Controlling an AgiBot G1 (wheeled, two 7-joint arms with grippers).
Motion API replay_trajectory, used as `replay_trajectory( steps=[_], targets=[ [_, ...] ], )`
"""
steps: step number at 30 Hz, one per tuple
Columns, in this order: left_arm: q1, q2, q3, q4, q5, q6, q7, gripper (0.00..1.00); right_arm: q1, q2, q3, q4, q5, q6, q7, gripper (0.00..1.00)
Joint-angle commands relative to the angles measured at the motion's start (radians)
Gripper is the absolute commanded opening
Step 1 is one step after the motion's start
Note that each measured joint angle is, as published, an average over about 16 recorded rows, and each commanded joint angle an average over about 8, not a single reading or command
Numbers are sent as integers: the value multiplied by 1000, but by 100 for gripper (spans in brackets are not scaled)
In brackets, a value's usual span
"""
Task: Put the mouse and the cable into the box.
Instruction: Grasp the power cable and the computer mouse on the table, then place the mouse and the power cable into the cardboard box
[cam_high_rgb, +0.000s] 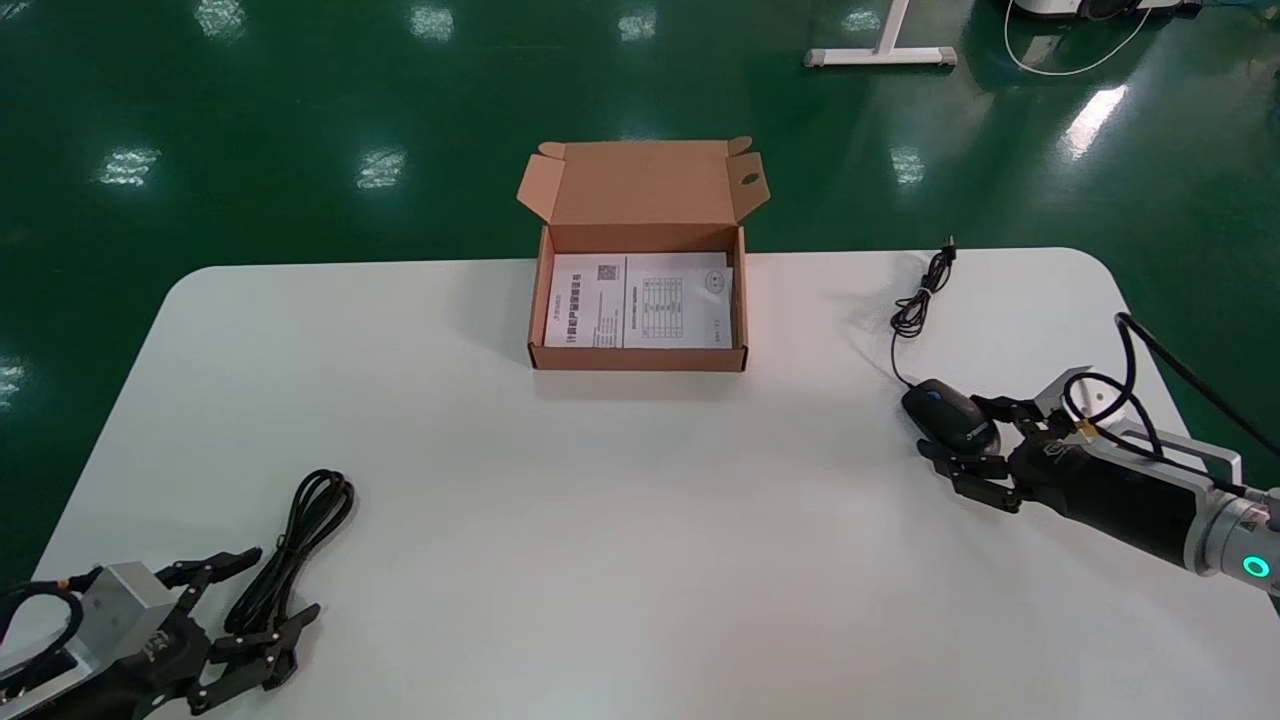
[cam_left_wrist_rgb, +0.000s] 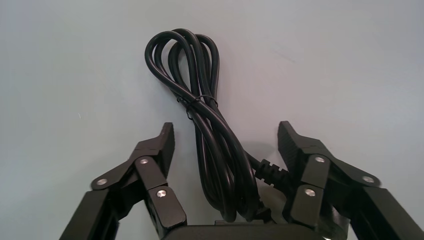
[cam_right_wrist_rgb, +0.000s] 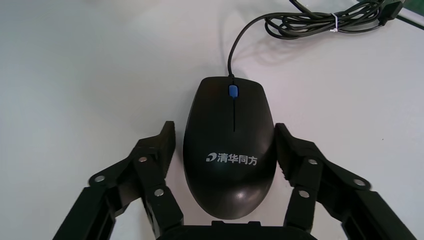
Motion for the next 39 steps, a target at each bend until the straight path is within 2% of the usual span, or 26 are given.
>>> replay_trajectory(
  steps=[1, 18, 39],
  targets=[
    [0, 0, 0, 0, 0, 0, 0, 0, 0, 0, 0, 0, 0, 0, 0, 0],
    [-18, 9, 2, -28, 16, -9, 24, 0, 19, 3, 8, 13, 12, 6, -4, 0],
    [-145, 34, -3, -79, 43, -72, 48, 0, 183, -54, 38, 134, 55, 85, 10, 0]
  ],
)
